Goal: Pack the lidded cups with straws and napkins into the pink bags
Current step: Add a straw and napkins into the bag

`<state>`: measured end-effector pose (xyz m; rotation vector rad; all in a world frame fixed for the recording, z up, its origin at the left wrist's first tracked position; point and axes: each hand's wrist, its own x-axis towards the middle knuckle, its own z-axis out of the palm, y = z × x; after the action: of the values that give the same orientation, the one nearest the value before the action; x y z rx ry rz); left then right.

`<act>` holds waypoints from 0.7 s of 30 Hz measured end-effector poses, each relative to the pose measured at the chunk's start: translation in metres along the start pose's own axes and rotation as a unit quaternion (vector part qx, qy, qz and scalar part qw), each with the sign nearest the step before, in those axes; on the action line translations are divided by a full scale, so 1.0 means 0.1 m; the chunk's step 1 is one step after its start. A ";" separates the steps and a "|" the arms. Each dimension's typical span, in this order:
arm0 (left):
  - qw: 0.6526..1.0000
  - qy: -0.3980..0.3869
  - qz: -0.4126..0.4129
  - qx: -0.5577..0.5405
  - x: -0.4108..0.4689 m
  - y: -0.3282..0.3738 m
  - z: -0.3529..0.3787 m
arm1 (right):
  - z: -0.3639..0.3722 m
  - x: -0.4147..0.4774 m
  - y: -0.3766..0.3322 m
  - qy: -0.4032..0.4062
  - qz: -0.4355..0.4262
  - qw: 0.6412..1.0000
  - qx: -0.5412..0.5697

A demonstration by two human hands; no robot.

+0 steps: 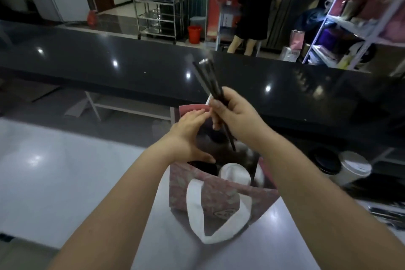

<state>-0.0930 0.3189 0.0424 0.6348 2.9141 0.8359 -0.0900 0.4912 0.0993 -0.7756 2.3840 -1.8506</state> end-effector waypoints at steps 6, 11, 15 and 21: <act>0.994 0.023 0.010 -0.105 -0.08 -0.22 -0.07 | -0.03 -0.23 0.46 -0.044 0.085 0.986 -0.140; 0.985 0.047 0.049 -0.157 -0.18 -0.32 -0.13 | -0.13 -0.25 0.60 -0.046 0.135 0.917 -0.372; 0.993 0.054 0.049 -0.094 -0.23 -0.29 -0.14 | 0.00 -0.14 0.62 -0.094 0.161 0.832 -0.523; 0.982 0.115 0.065 0.131 -0.18 -0.10 -0.14 | 0.04 -0.13 0.48 -0.069 0.183 0.849 -0.490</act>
<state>-0.0820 0.2972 0.0482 0.8052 3.2581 0.5730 -0.0946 0.5007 0.0507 -0.3599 3.0017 -0.3342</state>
